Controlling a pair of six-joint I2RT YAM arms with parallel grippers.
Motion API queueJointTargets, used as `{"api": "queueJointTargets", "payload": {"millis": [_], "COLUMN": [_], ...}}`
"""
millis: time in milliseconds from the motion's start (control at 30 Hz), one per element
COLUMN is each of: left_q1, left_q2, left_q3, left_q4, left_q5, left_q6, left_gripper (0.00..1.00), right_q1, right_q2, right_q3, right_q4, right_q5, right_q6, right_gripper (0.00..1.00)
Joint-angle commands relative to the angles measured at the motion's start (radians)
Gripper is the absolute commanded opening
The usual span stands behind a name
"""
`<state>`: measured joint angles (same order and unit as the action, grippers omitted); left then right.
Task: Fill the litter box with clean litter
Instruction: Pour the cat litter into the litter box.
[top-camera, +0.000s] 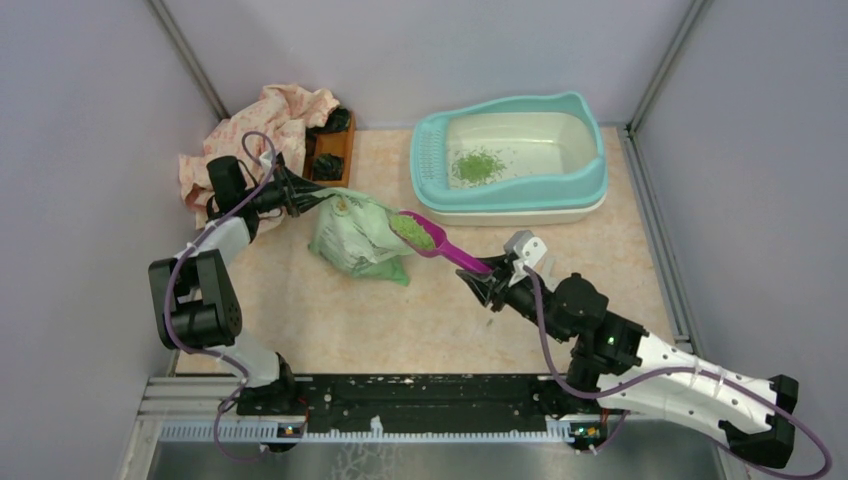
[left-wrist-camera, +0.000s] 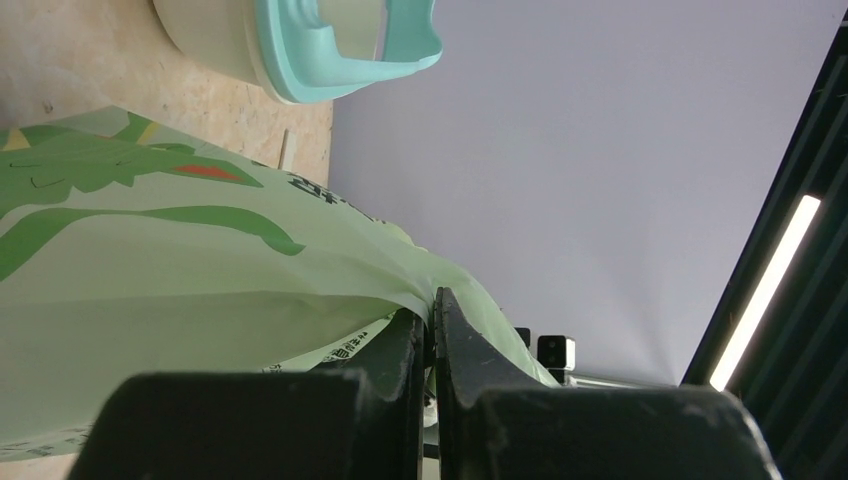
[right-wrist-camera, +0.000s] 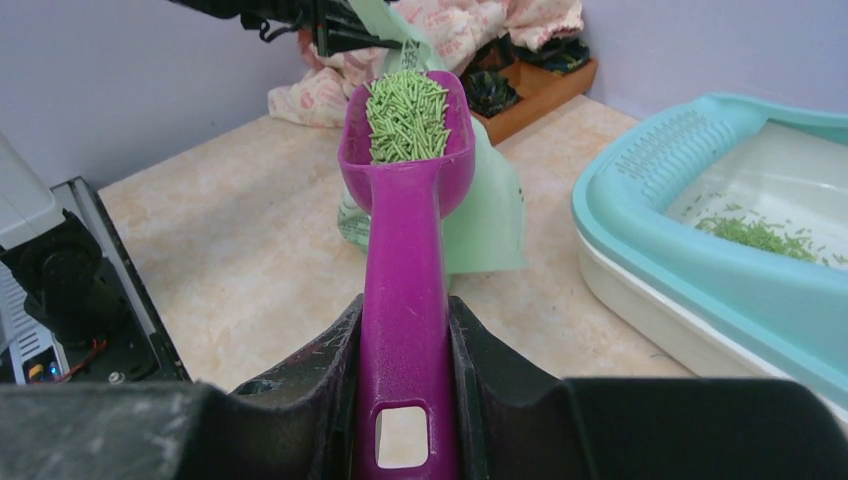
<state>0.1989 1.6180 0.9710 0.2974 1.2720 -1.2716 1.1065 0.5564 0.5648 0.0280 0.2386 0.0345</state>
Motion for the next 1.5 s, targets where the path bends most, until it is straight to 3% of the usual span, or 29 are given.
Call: {"api": "queueJointTargets", "payload": {"millis": [0,433,667,1033,1467], "left_q1": [0.011,0.011,0.012,0.012,0.012], "left_q2": [0.001,-0.016,-0.028,-0.049,-0.09], "left_q3": [-0.002,-0.034,-0.045,-0.058,-0.057], "left_q4": [0.022,0.021,0.026,0.038,0.031], "left_q5": [-0.019,-0.01,-0.003,0.006,0.012], "left_q6": [0.052,0.061,0.059,0.053,0.046], "left_gripper": [0.06,0.06,0.06,0.06,0.06], "right_q1": [0.013,0.008,-0.058,-0.302,-0.686], "right_q2": [-0.025,0.017,0.084,0.275,0.535], "right_q3": [0.076,0.172,0.254,0.413,0.684], "right_q4": [0.061,0.069,0.054,-0.025,-0.346], "right_q5": [0.022,0.136,0.146,0.102,-0.129], "right_q6": [-0.023,-0.117,-0.127,-0.07,0.066], "right_gripper": [0.0,0.0,0.0,0.0,0.0]}}
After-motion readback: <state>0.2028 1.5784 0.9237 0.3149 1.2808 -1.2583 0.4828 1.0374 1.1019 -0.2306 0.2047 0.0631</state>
